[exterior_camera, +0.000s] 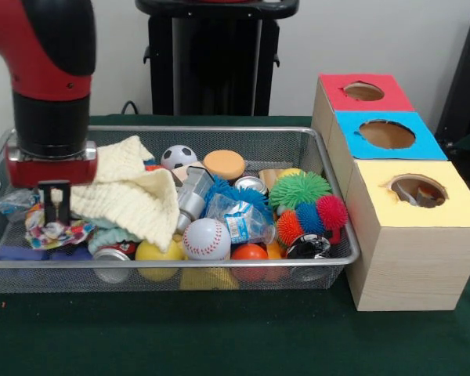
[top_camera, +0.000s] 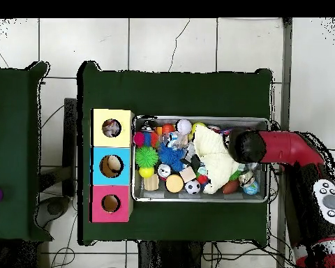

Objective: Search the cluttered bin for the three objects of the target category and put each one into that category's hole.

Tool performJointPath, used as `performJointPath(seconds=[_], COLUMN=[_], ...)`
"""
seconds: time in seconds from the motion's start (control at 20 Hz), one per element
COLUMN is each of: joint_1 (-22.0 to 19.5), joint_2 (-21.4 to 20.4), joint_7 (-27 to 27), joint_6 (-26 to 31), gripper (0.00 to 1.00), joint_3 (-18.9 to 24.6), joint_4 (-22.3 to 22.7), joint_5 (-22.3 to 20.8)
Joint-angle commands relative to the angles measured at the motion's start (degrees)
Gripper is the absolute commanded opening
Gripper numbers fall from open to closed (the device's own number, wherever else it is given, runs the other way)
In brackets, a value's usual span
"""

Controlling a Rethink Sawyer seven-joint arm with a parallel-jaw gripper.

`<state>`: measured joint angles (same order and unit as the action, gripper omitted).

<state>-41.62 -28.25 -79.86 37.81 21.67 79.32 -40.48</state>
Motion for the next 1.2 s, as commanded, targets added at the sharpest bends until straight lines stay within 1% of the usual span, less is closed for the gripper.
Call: performJointPath(seconds=[0.05,0.15,0.35,0.8,1.05,1.2], joint_1=[3.3,3.9,6.0,12.0,13.9,15.6], joint_2=[-2.9,-3.7,-5.1,-7.6,-7.4,-7.9], joint_7=[6.8,7.2,6.2,5.9,6.3,5.3], joint_6=[8.7,10.1,13.6,26.3,32.1,36.2], gripper=[0.00,0.00,0.00,0.00,0.00,0.00], joint_3=[-1.4,-1.6,-2.6,-5.3,-5.3,-5.7], joint_4=[-0.7,-1.4,-3.5,-10.8,-14.8,-16.3], joint_5=[-2.0,-2.0,-2.0,-2.3,-2.2,-1.6])
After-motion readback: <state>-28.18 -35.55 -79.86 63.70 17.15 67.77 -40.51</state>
